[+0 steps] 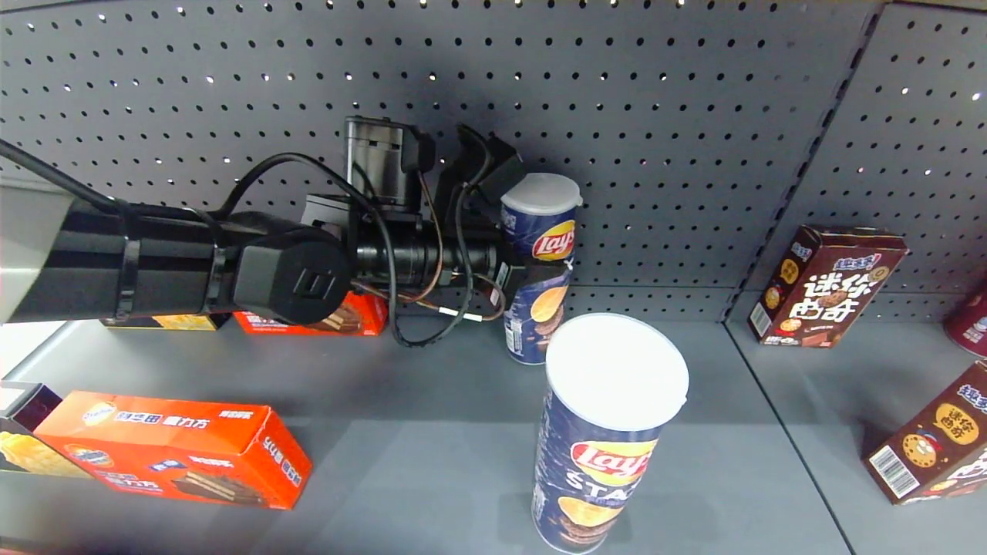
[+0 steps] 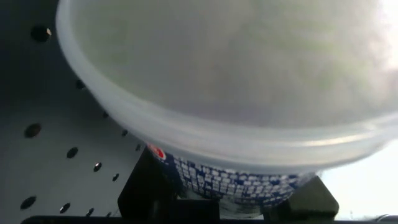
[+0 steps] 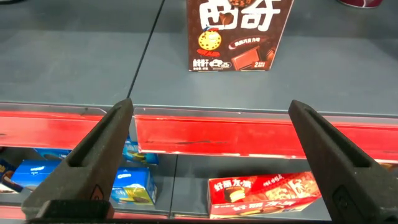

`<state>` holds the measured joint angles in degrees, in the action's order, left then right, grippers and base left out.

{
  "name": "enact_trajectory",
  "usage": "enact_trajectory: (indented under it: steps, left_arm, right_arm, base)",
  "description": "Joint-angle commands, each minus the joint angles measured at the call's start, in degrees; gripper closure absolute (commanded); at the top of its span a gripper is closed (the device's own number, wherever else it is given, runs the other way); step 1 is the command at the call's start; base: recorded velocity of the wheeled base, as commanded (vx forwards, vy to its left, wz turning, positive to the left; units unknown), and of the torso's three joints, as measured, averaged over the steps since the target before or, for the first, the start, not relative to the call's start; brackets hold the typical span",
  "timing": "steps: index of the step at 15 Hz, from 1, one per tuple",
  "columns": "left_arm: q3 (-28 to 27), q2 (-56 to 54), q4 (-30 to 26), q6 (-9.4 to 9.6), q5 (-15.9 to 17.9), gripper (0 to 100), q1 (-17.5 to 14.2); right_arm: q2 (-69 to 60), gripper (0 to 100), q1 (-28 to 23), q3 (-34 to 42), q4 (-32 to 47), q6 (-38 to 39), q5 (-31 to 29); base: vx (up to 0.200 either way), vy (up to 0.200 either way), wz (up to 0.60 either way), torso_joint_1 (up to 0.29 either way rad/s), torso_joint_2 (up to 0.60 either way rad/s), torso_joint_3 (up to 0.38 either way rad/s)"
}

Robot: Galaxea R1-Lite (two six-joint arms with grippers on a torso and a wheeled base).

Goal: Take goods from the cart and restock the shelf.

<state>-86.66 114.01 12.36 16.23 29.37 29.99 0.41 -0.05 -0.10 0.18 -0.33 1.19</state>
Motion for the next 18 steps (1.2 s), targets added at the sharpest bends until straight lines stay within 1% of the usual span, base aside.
enact_trajectory:
  steps: [1, 4, 5, 6, 9, 11, 13, 17, 18]
  left_arm:
    - [-0.5, 0.9, 0.0, 0.12, 0.0, 100, 0.4]
    - [-0.4, 1.1, 0.0, 0.83, -0.1, 100, 0.7]
    - [-0.2, 1.2, 0.0, 1.53, -0.2, 100, 0.6]
    - [-0.3, 1.2, 0.0, 2.41, -0.3, 0, 0.6]
    - [1.0, 1.0, 0.1, 2.67, -0.3, 0, 0.6]
    - [2.9, -0.4, 1.9, 2.67, -0.4, 0, 0.3]
    - [6.8, -2.5, 4.4, 2.58, -0.5, 0, 0.1]
    - [15.5, -7.5, 7.3, 2.41, -0.9, 0, -0.3]
    - [16.3, -8.1, 7.7, 2.41, -1.5, 0, -0.4]
  right_arm:
    - [0.1, 0, 0.0, 0.0, 0.0, 0.0, -0.1]
    - [0.1, 0, 0.0, 0.0, 0.0, 0.0, 0.0]
    - [0.1, 0, 0.0, 0.0, 0.0, 0.0, -0.1]
    - [0.1, 0, 0.0, 0.0, 0.0, 0.0, 0.0]
    - [0.1, 0, 0.0, 0.0, 0.0, 0.0, -0.1]
    - [0.1, 0, 0.0, 0.0, 0.0, 0.0, 0.0]
    - [0.1, 0, 0.0, 0.0, 0.0, 0.0, 0.0]
    - [0.1, 0, 0.0, 0.0, 0.0, 0.0, 0.0]
    - [0.1, 0, 0.0, 0.0, 0.0, 0.0, 0.0]
  base:
    - [0.0, 0.0, 0.0, 0.0, 0.0, 0.0]
    - [0.0, 0.0, 0.0, 0.0, 0.0, 0.0]
    - [0.0, 0.0, 0.0, 0.0, 0.0, 0.0]
    - [0.0, 0.0, 0.0, 0.0, 0.0, 0.0]
    - [0.0, 0.0, 0.0, 0.0, 0.0, 0.0]
    - [0.0, 0.0, 0.0, 0.0, 0.0, 0.0]
    - [0.0, 0.0, 0.0, 0.0, 0.0, 0.0]
    - [0.0, 0.0, 0.0, 0.0, 0.0, 0.0]
    - [0.0, 0.0, 0.0, 0.0, 0.0, 0.0]
